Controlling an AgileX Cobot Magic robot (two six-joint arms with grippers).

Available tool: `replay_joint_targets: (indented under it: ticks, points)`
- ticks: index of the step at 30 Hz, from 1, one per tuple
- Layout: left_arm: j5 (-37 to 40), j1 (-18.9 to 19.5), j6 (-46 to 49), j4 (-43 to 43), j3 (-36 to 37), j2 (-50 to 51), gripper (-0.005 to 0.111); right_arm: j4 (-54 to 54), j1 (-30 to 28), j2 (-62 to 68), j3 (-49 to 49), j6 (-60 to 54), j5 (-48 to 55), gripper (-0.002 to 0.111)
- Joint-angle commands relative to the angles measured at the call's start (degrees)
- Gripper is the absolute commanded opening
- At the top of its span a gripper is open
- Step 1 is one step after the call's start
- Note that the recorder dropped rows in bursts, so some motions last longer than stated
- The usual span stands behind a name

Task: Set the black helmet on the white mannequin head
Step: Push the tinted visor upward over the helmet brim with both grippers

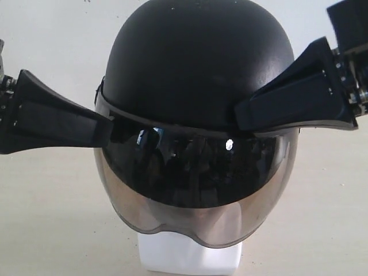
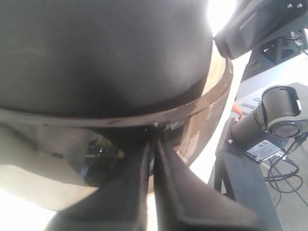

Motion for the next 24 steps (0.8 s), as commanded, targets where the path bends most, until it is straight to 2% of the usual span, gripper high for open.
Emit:
replay_joint_targets:
  ticks: [1, 12, 24]
  points:
    - [-2.1, -0.5, -0.1, -1.3, 0.3, -1.0, 0.004, -3.4, 0.0, 0.2, 0.2, 0.6, 0.5, 0.0]
    - [-7.1, -0.5, 1.1, -3.4, -2.8, -2.4, 0.004, -3.7, 0.0, 0.2, 0.2, 0.9, 1.1, 0.0]
    - [-3.9, -0.5, 2.4, -1.4, -2.8, 3.8, 0.004, -3.7, 0.0, 0.2, 0.2, 1.0, 1.1, 0.0]
